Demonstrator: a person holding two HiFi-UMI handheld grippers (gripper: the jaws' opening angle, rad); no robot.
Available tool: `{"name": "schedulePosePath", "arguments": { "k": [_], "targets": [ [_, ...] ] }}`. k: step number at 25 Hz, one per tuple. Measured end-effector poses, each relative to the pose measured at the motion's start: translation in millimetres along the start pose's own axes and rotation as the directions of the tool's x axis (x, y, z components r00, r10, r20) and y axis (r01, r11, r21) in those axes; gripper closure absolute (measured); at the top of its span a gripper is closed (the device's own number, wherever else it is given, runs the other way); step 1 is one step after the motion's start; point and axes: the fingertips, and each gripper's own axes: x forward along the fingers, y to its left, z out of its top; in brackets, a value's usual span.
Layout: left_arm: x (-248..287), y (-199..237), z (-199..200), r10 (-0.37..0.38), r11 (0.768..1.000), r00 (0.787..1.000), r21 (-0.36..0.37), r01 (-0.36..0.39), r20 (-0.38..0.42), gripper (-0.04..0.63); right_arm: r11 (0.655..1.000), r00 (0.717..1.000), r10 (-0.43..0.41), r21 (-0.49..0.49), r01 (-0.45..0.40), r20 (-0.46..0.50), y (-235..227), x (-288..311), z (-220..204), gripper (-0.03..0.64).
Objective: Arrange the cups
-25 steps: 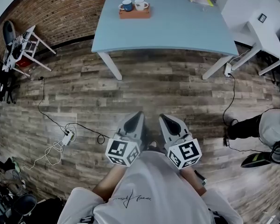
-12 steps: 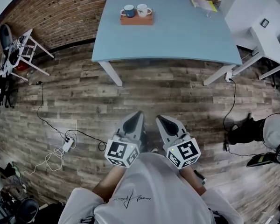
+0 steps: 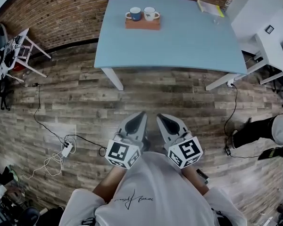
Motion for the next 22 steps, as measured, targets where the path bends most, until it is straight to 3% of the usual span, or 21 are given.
{"name": "schedulePosePath", "arguments": {
  "k": [13,22],
  "targets": [
    [21.5,42.9,17.4,-0.052,0.999,0.999,-0.010,0.052,0.007,0.588,0.999,1.000,-0.026,-0.040,0.026,-0.003,-5.1,45.7,20.5,0.595],
    [35.3,47.4,35.7,-0.036,0.999,0.997,-0.017,0.037,0.063,0.588,0.998,0.999,-0.035,-0.043,0.035,0.016,-13.5,57.0,32.9,0.595]
  ]
}}
